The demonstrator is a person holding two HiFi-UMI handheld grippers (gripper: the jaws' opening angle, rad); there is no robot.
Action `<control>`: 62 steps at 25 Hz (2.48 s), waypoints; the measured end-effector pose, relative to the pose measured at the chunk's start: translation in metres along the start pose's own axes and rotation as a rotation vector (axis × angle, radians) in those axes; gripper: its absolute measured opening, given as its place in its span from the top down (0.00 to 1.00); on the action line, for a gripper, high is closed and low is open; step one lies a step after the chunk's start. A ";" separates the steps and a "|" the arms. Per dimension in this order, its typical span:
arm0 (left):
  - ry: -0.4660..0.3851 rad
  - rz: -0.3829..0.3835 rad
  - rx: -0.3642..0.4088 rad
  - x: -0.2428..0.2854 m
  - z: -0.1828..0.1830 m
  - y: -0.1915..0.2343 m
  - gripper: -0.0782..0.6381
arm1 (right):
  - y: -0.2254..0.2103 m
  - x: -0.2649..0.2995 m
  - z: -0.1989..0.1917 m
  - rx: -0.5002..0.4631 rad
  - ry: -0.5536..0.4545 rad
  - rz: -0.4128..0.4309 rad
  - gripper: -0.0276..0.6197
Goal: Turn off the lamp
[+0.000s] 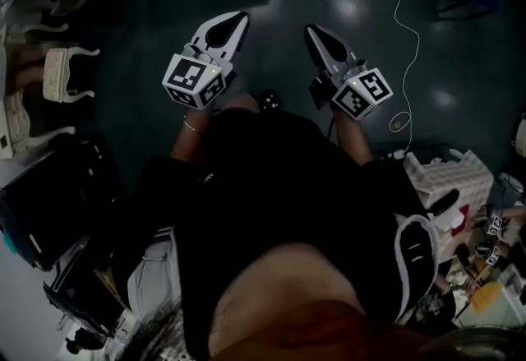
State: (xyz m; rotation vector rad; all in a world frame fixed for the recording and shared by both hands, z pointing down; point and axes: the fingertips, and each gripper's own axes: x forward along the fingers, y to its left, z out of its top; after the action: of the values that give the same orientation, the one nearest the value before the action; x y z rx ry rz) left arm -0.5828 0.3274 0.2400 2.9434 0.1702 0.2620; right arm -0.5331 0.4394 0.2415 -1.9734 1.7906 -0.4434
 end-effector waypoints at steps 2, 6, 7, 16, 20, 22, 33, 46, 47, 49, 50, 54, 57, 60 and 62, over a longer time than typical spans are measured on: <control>-0.003 0.001 -0.003 0.000 0.001 0.001 0.88 | 0.000 0.000 0.000 0.003 -0.002 0.000 0.96; -0.005 0.006 -0.001 -0.001 0.001 0.003 0.88 | -0.004 0.000 0.000 0.013 -0.003 -0.010 0.96; -0.005 0.008 -0.001 -0.001 0.002 0.005 0.88 | -0.004 0.000 0.000 0.017 -0.005 -0.014 0.96; -0.010 0.008 0.000 0.005 0.005 0.015 0.88 | -0.017 0.004 0.008 0.036 -0.044 -0.033 0.96; -0.014 0.004 -0.020 0.017 0.005 0.026 0.88 | -0.028 0.013 0.011 0.051 -0.056 -0.040 0.95; -0.014 -0.002 -0.031 0.024 0.006 0.034 0.88 | -0.034 0.019 0.016 0.057 -0.065 -0.046 0.95; 0.006 -0.090 -0.053 0.104 0.018 0.087 0.88 | -0.099 0.058 0.043 0.051 -0.105 -0.146 0.95; 0.033 -0.181 -0.063 0.231 0.051 0.193 0.88 | -0.197 0.164 0.100 0.047 -0.150 -0.219 0.95; 0.033 -0.190 -0.062 0.240 0.055 0.202 0.88 | -0.203 0.175 0.105 0.044 -0.152 -0.219 0.95; 0.027 -0.206 -0.058 0.258 0.064 0.218 0.88 | -0.214 0.196 0.114 0.039 -0.154 -0.222 0.95; 0.022 -0.214 -0.056 0.265 0.068 0.225 0.88 | -0.218 0.205 0.117 0.038 -0.153 -0.224 0.95; 0.008 -0.217 -0.046 0.288 0.077 0.252 0.88 | -0.233 0.237 0.129 0.027 -0.137 -0.226 0.95; -0.001 -0.205 -0.057 0.295 0.078 0.272 0.88 | -0.239 0.256 0.132 0.018 -0.126 -0.230 0.95; -0.003 -0.193 -0.081 0.300 0.075 0.284 0.88 | -0.246 0.264 0.133 0.019 -0.118 -0.241 0.95; -0.012 -0.189 -0.093 0.303 0.076 0.289 0.88 | -0.252 0.265 0.136 0.017 -0.108 -0.253 0.95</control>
State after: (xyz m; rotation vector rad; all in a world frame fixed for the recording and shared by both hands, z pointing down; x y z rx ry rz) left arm -0.2442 0.0714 0.2709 2.8109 0.4204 0.2186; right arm -0.2192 0.2079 0.2417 -2.1781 1.4736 -0.4199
